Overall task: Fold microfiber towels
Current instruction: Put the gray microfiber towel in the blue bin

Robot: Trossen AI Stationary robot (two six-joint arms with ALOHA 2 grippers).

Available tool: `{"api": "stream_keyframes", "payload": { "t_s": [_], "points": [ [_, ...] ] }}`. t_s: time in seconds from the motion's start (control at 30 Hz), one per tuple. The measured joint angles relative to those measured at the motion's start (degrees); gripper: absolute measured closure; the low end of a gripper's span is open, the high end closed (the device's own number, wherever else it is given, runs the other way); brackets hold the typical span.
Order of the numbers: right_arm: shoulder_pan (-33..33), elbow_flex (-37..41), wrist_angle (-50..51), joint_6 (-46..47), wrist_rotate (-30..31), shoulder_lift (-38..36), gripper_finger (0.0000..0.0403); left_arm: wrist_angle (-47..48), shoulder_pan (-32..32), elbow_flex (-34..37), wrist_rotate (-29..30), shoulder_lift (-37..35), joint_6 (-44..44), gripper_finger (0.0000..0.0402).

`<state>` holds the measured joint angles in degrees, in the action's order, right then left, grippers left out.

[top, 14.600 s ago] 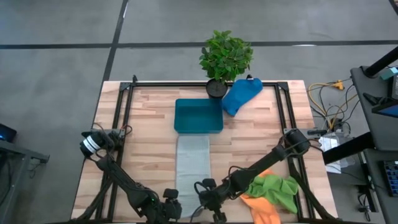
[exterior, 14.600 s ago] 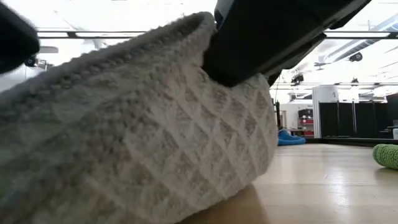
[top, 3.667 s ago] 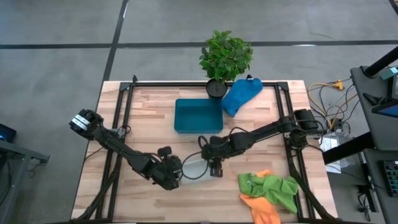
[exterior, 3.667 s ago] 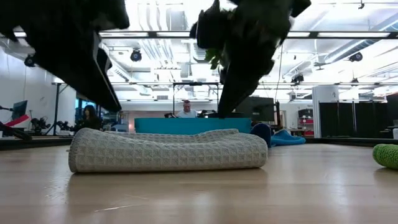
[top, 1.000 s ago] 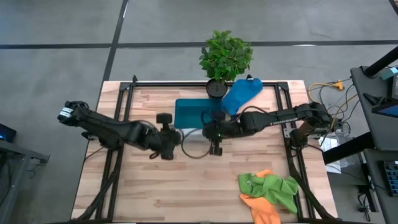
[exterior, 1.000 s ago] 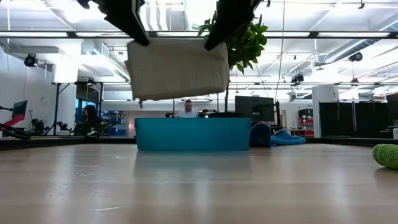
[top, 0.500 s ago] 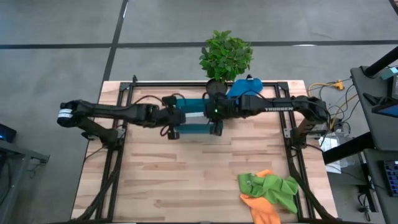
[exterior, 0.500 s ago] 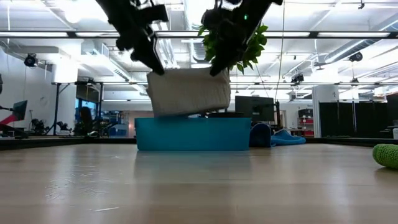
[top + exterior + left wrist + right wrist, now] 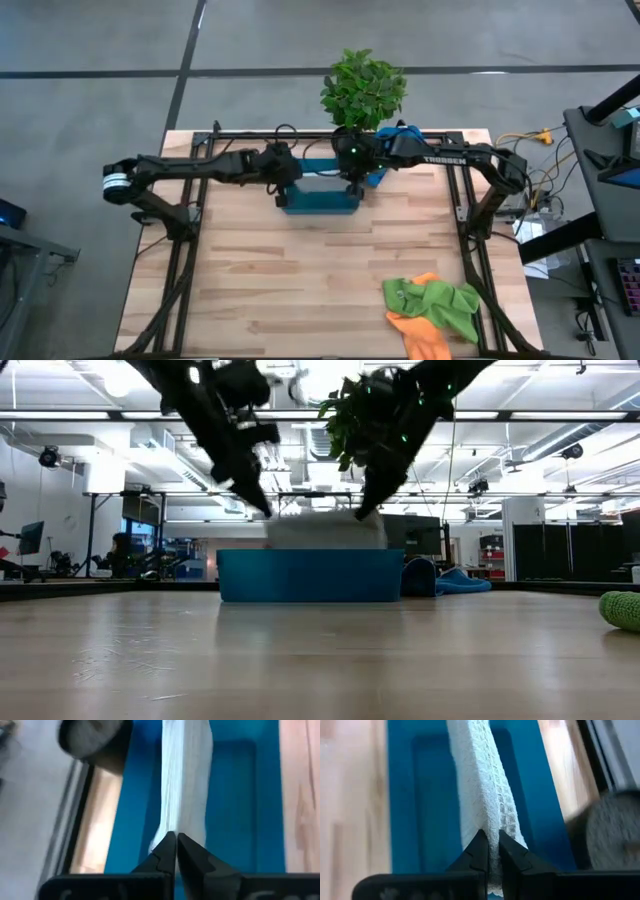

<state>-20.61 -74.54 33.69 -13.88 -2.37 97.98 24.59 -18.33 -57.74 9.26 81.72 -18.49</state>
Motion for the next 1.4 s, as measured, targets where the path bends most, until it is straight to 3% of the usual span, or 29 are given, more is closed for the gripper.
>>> {"api": "stream_keyframes", "payload": {
  "t_s": [0.27,0.8,0.97,1.23,1.4],
  "points": [
    [-2.7,0.1,-1.0,-2.1,-3.6,2.0,0.0390,2.3,-3.8,0.2,-0.9,2.9,0.0,0.0400],
    [-0.2,-3.1,-3.3,1.0,-12.1,2.0,0.0390,1.6,-3.9,-0.7,-1.4,-1.2,0.6,0.0401],
    [0.8,-4.5,-7.3,8.7,-23.0,2.2,0.0390,1.5,-3.9,-0.7,-1.4,-2.7,0.7,0.0401],
    [-2.3,-4.2,-6.2,19.3,-24.2,7.9,0.0390,1.4,-3.8,-0.7,-1.4,-3.9,1.8,0.0401],
    [-2.9,-4.1,-4.2,19.6,-26.2,12.2,0.0390,1.6,-3.8,-0.7,-1.6,-4.2,3.2,0.0401]
  ]
}}
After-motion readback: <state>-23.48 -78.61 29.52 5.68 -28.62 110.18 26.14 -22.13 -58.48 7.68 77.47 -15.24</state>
